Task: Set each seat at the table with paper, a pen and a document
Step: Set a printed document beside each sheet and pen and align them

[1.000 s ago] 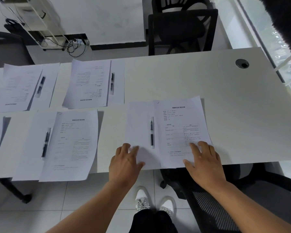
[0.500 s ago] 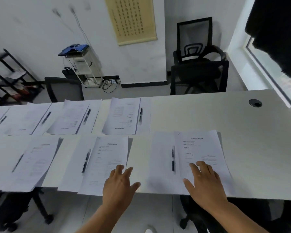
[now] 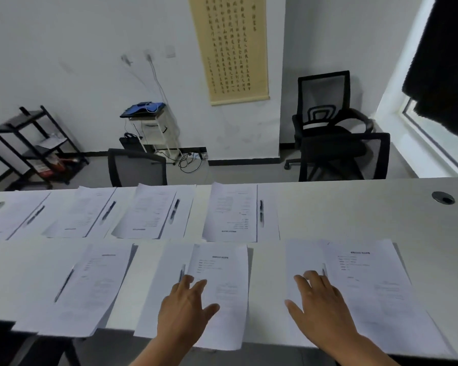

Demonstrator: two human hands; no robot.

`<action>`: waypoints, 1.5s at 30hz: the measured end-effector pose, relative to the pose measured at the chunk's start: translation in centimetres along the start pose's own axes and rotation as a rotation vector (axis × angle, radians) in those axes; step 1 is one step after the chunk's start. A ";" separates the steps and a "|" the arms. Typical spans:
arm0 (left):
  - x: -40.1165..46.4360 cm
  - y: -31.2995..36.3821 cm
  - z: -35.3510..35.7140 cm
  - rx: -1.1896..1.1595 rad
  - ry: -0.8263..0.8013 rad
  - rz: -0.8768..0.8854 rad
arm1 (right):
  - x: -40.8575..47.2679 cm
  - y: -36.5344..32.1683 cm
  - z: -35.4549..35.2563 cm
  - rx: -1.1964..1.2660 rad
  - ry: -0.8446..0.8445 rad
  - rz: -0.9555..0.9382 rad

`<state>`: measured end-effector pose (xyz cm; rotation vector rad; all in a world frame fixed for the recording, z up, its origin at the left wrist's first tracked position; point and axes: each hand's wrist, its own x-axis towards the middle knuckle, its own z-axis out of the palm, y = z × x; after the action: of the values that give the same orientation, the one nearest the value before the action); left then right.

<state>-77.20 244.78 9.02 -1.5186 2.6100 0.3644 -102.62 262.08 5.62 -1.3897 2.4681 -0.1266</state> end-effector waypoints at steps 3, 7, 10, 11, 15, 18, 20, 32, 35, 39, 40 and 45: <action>2.2 -4.8 0.4 0.001 -0.032 0.067 | 0.8 -4.2 1.7 -0.021 -0.041 0.041; 3.8 -9.9 0.6 -0.044 -0.077 0.111 | 1.1 -9.4 2.6 -0.018 -0.087 0.055; 4.2 -13.1 0.3 -0.071 -0.089 0.139 | 1.0 -12.9 2.8 -0.018 -0.110 0.046; 4.2 -14.0 0.1 -0.068 -0.097 0.150 | 1.0 -14.1 2.9 -0.015 -0.115 0.037; 4.0 -15.7 0.3 -0.104 -0.139 0.163 | 1.0 -16.7 3.5 -0.015 -0.135 0.009; 3.5 -16.6 1.0 -0.104 -0.168 0.152 | 1.0 -17.8 4.8 -0.015 -0.139 -0.041; 3.0 -16.8 1.4 -0.117 -0.164 0.128 | 1.4 -18.3 5.4 -0.011 -0.131 -0.051; 4.9 -23.1 7.6 -0.053 -0.192 0.317 | -0.5 -20.1 14.7 -0.057 -0.097 0.128; 5.0 -24.4 9.1 -0.019 -0.185 0.360 | -1.5 -21.0 16.1 -0.022 -0.027 0.219; 4.8 -26.2 10.4 -0.021 -0.183 0.374 | -2.7 -22.0 17.6 0.036 0.014 0.268; 4.8 -26.5 10.7 -0.024 -0.178 0.377 | -2.8 -22.0 17.7 0.033 0.031 0.261; 4.9 -26.6 11.8 -0.016 -0.123 0.392 | -1.5 -22.1 18.4 0.011 0.084 0.187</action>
<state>-56.93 231.04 -7.50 -0.9438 2.7980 0.4919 -78.09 253.05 -6.59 -1.1643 2.6468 -0.1590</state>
